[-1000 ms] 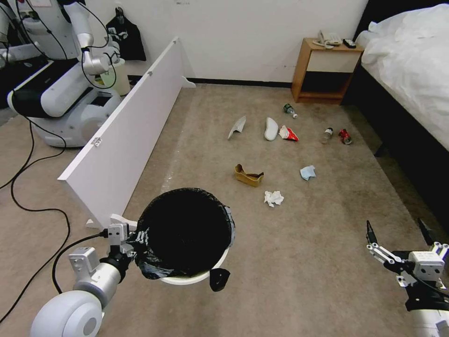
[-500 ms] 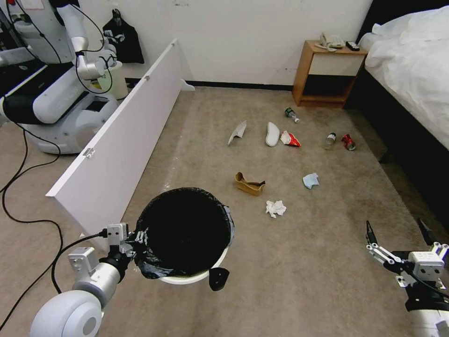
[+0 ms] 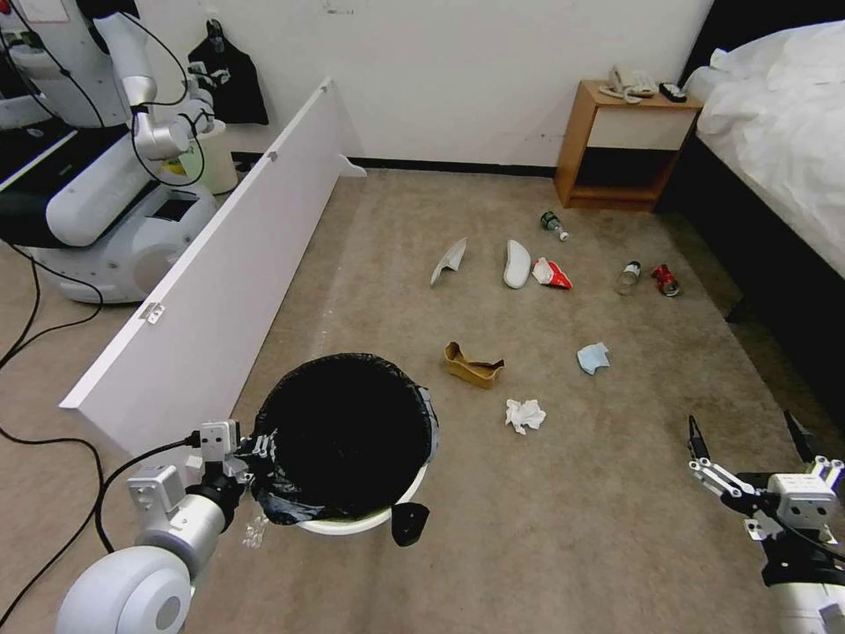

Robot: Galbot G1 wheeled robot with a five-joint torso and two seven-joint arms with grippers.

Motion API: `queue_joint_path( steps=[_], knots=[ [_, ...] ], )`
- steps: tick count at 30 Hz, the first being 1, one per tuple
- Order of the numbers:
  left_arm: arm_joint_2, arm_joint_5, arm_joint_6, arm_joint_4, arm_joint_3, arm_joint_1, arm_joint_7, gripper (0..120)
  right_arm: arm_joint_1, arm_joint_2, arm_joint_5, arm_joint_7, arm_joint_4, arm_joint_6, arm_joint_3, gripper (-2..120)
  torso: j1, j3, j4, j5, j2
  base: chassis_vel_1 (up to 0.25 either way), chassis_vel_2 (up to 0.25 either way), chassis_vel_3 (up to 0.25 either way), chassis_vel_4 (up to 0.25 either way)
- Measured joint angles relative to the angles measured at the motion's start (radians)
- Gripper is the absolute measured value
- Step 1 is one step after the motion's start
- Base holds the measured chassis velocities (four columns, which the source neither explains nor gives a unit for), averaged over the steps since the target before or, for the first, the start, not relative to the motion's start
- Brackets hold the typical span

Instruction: Pick up the trash bin, then pick up the garbage from the floor and place it into the trash bin.

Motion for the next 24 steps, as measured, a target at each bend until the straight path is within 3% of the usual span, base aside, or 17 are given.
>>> queue_joint_path(
  steps=[14, 24],
  knots=[
    [0.000, 0.000, -0.003, 0.004, 0.000, 0.000, 0.002, 2, 0.000, 0.001, 0.002, 0.001, 0.000, 0.000, -0.001, 100, 0.000, 0.000, 0.0002, 0.0001, 0.000, -0.092, 0.079, 0.098, -0.072],
    [-0.002, 0.003, -0.004, 0.006, 0.001, -0.001, 0.004, 2, 0.001, 0.001, 0.003, 0.001, -0.002, 0.000, -0.002, 100, 0.000, 0.000, 0.0001, 0.0004, 0.000, -0.172, 0.046, 0.168, -0.043]
  ],
)
